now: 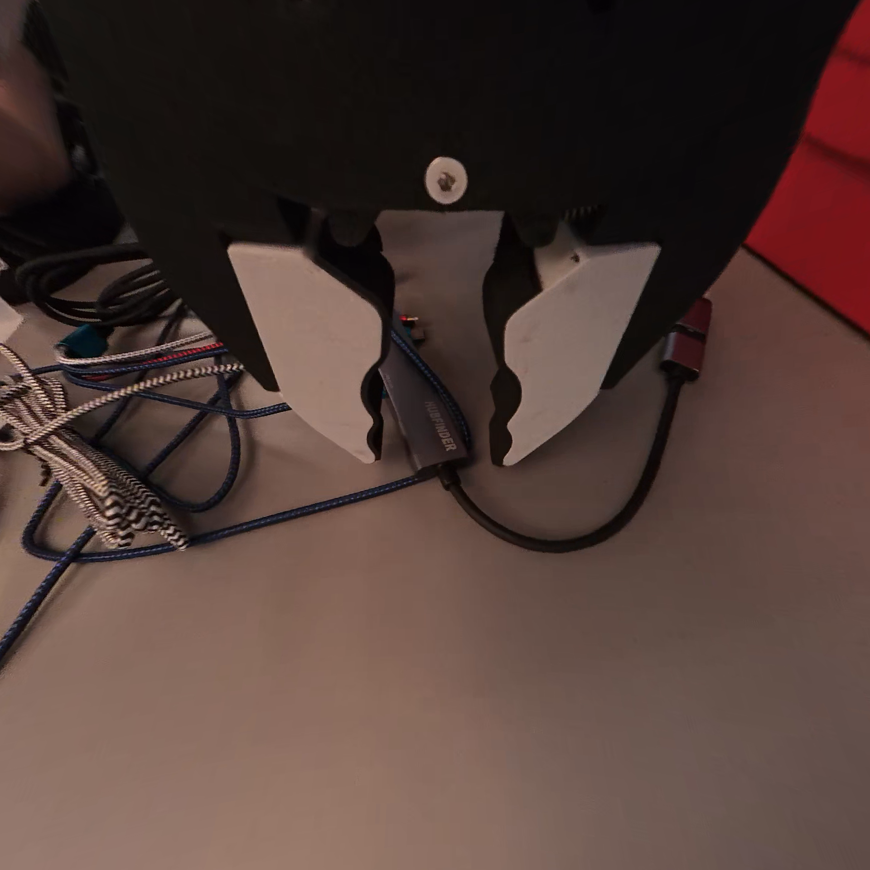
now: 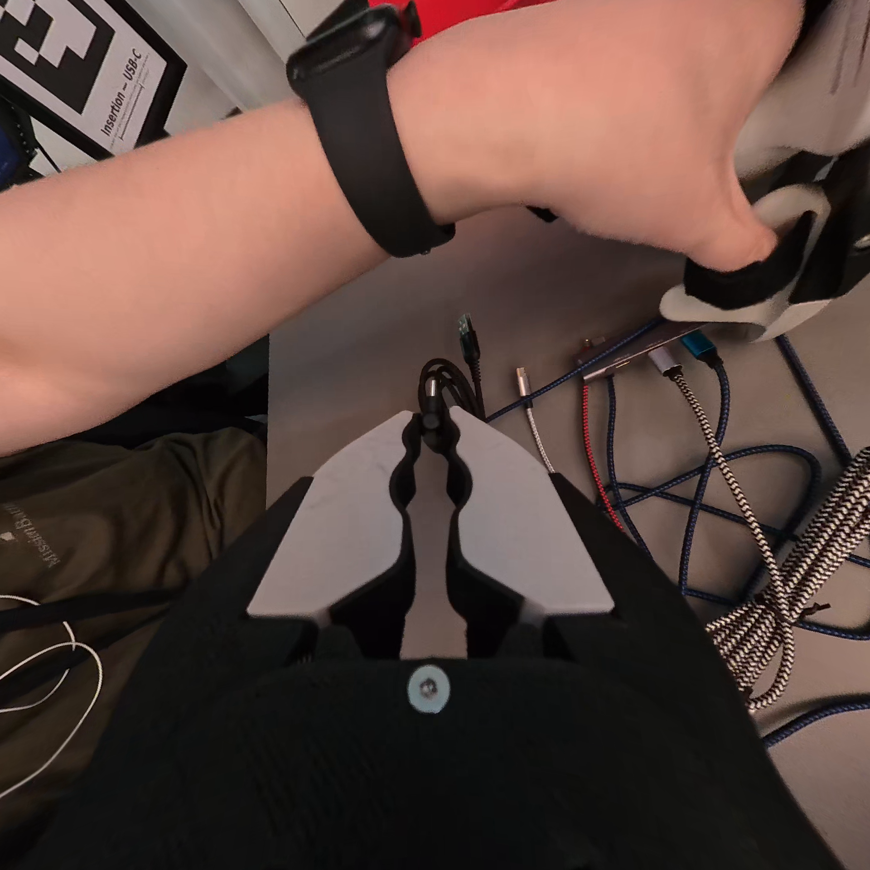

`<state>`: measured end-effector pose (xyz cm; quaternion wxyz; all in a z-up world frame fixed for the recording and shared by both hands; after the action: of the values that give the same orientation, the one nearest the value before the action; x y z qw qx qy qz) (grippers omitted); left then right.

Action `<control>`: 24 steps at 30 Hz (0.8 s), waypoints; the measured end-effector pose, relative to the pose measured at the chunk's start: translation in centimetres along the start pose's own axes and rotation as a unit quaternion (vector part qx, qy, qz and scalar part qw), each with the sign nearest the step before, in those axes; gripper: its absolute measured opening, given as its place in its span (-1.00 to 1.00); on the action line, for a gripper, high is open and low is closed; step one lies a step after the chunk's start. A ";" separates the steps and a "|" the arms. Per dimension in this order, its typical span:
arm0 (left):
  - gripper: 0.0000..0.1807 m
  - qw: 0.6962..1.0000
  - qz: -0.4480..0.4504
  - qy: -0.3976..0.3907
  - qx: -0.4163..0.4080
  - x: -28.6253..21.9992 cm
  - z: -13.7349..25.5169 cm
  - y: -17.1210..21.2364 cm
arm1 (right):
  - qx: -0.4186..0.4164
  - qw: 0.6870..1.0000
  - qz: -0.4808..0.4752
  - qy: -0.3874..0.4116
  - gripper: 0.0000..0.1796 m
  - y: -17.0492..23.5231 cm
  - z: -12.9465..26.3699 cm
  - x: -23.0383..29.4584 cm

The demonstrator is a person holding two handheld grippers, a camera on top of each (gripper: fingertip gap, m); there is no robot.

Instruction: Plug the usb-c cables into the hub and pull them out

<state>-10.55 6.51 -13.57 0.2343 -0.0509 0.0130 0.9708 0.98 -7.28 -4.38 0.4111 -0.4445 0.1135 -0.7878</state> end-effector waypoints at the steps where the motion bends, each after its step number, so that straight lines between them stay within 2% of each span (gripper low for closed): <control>1: -0.52 1.000 -0.011 -0.014 0.006 -0.2 -0.1 0.0 | 0.001 1.000 0.000 0.002 -0.90 0.0 0.0 0.0; 4: -0.57 0.998 -0.036 -0.055 0.024 -0.5 -0.3 -0.1 | 0.000 1.000 0.000 0.007 -0.90 0.1 0.1 -0.2; 7: -0.69 0.997 -0.038 -0.047 0.038 -0.6 -0.3 -0.2 | 0.001 1.000 -0.002 0.010 -0.90 0.1 0.1 -0.3; 11: -0.70 0.998 -0.008 0.048 0.040 -0.5 0.1 0.2 | 0.006 1.000 -0.004 0.019 -0.90 0.3 0.0 -0.6; 17: -0.71 0.989 -0.057 0.085 -0.111 0.3 3.7 0.1 | -0.006 0.999 -0.001 0.034 -0.90 0.0 0.0 -1.0; 24: -0.73 0.934 -0.086 0.045 -0.343 1.1 10.0 2.0 | -0.074 0.994 -0.007 0.086 -0.91 -1.6 -1.6 -1.1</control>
<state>-13.38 5.72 -3.73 0.2846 -0.1730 -0.3148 0.8888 -0.87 -5.72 -5.05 0.3605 -0.4052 0.2030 -0.8153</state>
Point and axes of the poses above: each gripper's, where its closed fingertips meet, z back along the fingers, y out of its underside, x = y × z across the jaws, the point moved 7 cm from there along z, back along the fingers, and after that the axes turned 13 degrees about -z, right-handed, at the moved point
